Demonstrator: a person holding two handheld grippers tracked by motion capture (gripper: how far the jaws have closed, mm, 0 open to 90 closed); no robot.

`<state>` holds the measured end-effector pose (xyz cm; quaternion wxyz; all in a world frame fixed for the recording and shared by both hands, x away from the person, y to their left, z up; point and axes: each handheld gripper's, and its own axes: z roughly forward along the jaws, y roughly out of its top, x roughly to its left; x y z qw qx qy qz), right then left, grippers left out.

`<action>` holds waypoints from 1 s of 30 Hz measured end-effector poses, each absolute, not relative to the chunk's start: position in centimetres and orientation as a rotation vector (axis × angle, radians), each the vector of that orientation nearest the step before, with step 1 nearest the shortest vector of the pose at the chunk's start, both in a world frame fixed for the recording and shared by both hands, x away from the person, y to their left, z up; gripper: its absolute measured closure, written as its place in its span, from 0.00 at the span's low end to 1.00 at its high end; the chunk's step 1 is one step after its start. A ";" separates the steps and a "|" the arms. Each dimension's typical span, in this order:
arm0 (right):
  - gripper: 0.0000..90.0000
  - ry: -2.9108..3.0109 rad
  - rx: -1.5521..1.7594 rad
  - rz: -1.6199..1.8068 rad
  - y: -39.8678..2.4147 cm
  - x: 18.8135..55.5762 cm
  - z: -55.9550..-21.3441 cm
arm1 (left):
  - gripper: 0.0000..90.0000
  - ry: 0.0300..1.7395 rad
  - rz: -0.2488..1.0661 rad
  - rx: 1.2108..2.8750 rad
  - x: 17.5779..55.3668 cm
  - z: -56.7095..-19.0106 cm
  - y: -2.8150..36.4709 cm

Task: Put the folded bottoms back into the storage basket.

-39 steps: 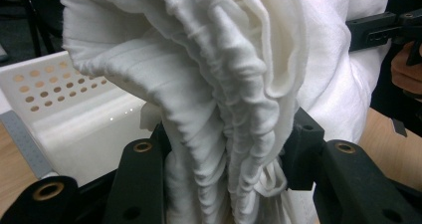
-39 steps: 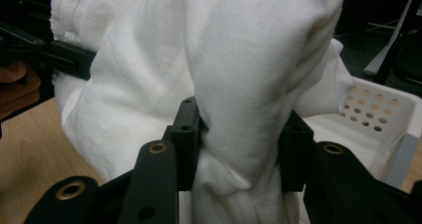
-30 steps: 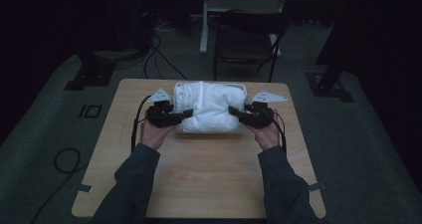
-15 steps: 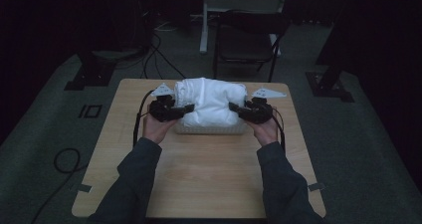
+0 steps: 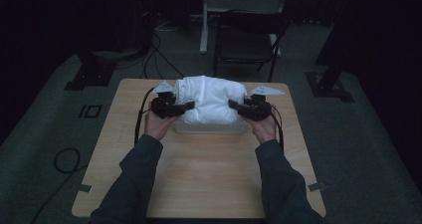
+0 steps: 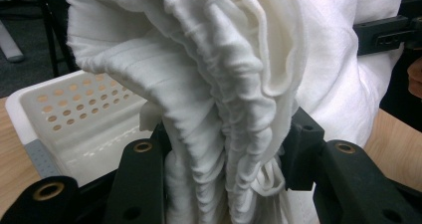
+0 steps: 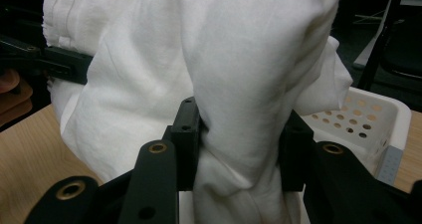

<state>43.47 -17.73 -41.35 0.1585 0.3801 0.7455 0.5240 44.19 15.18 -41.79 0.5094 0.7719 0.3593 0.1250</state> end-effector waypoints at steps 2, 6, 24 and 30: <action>0.69 2.131 1.088 1.494 -17.6 43.6 -41.3 | 0.61 0.868 0.302 1.862 44.4 -41.8 15.3; 0.69 2.124 1.090 1.488 -17.4 43.8 -41.2 | 0.61 0.871 0.311 1.864 44.8 -41.5 15.2; 0.69 2.097 1.116 1.481 -17.3 45.2 -40.7 | 0.62 0.903 0.319 1.844 46.4 -41.2 14.9; 0.69 2.089 1.136 1.481 -17.1 45.7 -40.8 | 0.62 0.918 0.336 1.831 46.8 -41.4 14.8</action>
